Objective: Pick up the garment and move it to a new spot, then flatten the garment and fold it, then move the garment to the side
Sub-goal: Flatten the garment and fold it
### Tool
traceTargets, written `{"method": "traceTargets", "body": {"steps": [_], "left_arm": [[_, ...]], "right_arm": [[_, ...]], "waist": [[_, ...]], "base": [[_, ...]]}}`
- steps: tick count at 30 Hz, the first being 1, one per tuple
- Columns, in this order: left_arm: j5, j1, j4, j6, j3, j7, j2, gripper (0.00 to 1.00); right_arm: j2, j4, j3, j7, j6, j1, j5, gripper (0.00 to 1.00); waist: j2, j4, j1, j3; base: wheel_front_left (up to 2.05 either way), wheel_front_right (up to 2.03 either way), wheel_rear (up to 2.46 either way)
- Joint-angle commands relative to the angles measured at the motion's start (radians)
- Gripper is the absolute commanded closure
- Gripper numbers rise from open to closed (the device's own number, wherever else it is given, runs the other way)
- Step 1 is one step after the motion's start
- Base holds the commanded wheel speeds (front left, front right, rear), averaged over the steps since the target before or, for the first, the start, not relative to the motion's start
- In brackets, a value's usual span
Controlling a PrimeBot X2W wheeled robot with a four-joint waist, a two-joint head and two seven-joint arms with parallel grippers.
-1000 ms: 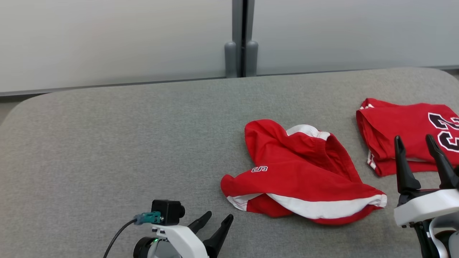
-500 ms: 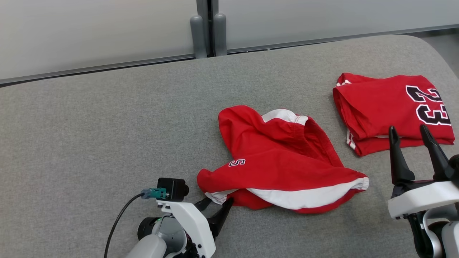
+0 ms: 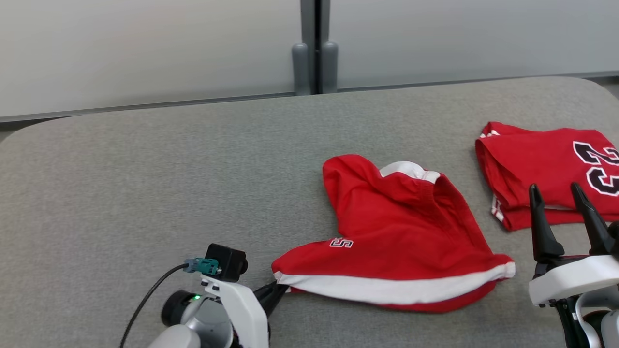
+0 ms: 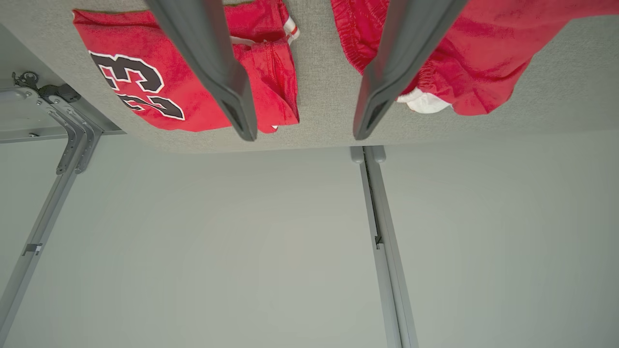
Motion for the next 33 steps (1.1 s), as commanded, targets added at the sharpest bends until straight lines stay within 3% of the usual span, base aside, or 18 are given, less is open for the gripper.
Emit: {"method": "traceTargets", "body": {"steps": [1,8,13,14,15,16,17,25,33], "left_arm": [[0.019,0.008,-0.035,0.003,-0.007,0.017,0.033,1.0],[0.137,0.027,-0.212,0.02,-0.07,0.159,0.217,1.0],[0.161,0.061,-0.204,0.047,-0.084,0.205,0.269,1.0],[0.155,0.068,-0.2,0.051,-0.08,0.198,0.268,0.85],[0.158,0.074,-0.194,0.055,-0.081,0.194,0.269,0.6],[0.16,0.081,-0.188,0.057,-0.082,0.187,0.269,0.18],[0.158,0.089,-0.182,0.06,-0.084,0.182,0.264,0.0],[0.145,0.141,-0.225,0.114,-0.022,0.091,0.286,0.0],[0.186,0.205,-0.382,0.273,0.159,-0.18,0.299,0.0]], "right_arm": [[-0.009,-0.002,-0.002,0.004,0.0,0.011,0.0,0.0],[-0.03,-0.01,0.026,0.035,0.0,0.009,0.008,0.0],[-0.039,-0.002,0.038,0.054,0.0,0.006,0.016,0.0],[-0.041,0.0,0.039,0.055,0.0,0.008,0.017,0.0],[-0.044,0.001,0.04,0.056,0.0,0.01,0.017,0.0],[-0.045,0.004,0.041,0.06,0.0,0.012,0.017,0.0],[-0.047,0.007,0.044,0.063,0.0,0.015,0.018,0.0],[-0.048,0.011,0.048,0.047,0.0,0.027,0.026,0.0],[-0.009,0.006,0.022,-0.036,0.0,0.055,0.009,0.0]], "waist": [[0.0,0.027,0.0,-0.018],[0.0,0.068,0.0,-0.008],[0.0,0.071,0.0,0.007],[0.0,0.071,0.0,0.009],[0.0,0.072,0.0,0.009],[0.0,0.073,0.0,0.009],[0.0,0.074,0.0,0.008],[0.0,0.082,0.0,-0.026],[0.0,0.088,0.0,-0.089]], "base": [[0.0,0.0,0.0],[0.0,0.0,0.0],[0.0,0.0,0.0],[0.0,0.0,0.0],[0.0,0.0,0.0],[0.0,0.0,0.0],[0.0,0.0,0.0],[0.0,0.0,0.0],[0.0,0.0,0.0]]}}
